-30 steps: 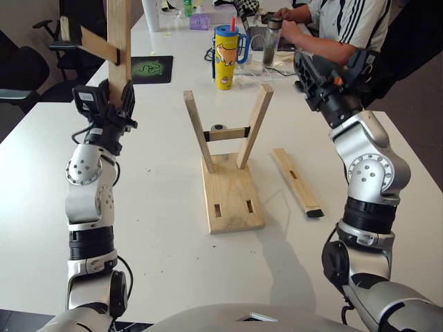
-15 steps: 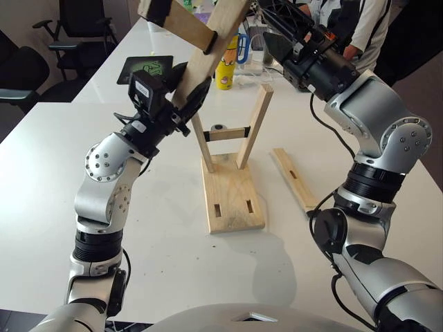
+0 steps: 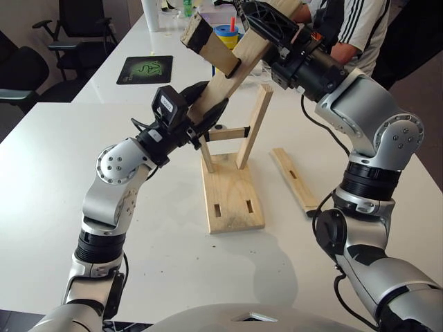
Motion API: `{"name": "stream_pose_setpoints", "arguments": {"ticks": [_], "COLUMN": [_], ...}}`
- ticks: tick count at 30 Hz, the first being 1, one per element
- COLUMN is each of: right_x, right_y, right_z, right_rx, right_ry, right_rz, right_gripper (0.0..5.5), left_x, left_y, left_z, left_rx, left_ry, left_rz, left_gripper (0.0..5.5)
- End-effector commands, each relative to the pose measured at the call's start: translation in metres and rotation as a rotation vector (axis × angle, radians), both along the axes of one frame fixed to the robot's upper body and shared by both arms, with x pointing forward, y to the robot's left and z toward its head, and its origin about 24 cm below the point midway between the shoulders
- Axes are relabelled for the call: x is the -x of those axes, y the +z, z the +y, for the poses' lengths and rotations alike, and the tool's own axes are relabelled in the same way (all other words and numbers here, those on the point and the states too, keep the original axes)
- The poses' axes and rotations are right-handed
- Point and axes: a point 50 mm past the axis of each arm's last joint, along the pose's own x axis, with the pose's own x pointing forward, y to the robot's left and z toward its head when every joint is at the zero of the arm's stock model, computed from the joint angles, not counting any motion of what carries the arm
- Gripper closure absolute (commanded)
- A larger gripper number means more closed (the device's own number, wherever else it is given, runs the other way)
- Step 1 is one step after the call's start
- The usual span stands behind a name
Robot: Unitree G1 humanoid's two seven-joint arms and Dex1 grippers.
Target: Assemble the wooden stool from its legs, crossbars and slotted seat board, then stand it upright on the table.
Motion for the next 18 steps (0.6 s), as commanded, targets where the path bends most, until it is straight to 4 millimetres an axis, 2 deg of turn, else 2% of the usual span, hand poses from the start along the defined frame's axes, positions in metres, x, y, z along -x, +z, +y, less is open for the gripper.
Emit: {"name": "stream_pose_setpoints", "arguments": {"ticks": [1,12,18], "right_x": [0.0016,-0.0023,-0.0056], "right_y": [0.0045,0.0009,0.0001], "right_z": [-0.0001,-0.0039,-0.0058], "right_rx": [0.004,0.037,0.058], "right_ry": [-0.007,-0.060,-0.079], "right_rz": [-0.011,-0.014,-0.020], "right_gripper": [2.51,4.19,4.42], "left_x": [0.0012,0.0005,0.0004], "left_y": [-0.0025,-0.0045,-0.0047], "left_z": [-0.0017,0.0027,0.0023], "left_rx": [-0.037,-0.039,-0.027], "left_ry": [-0.001,0.022,0.025], "left_rz": [-0.004,0.003,0.006], "left_gripper": [3.46,3.46,3.46]}}
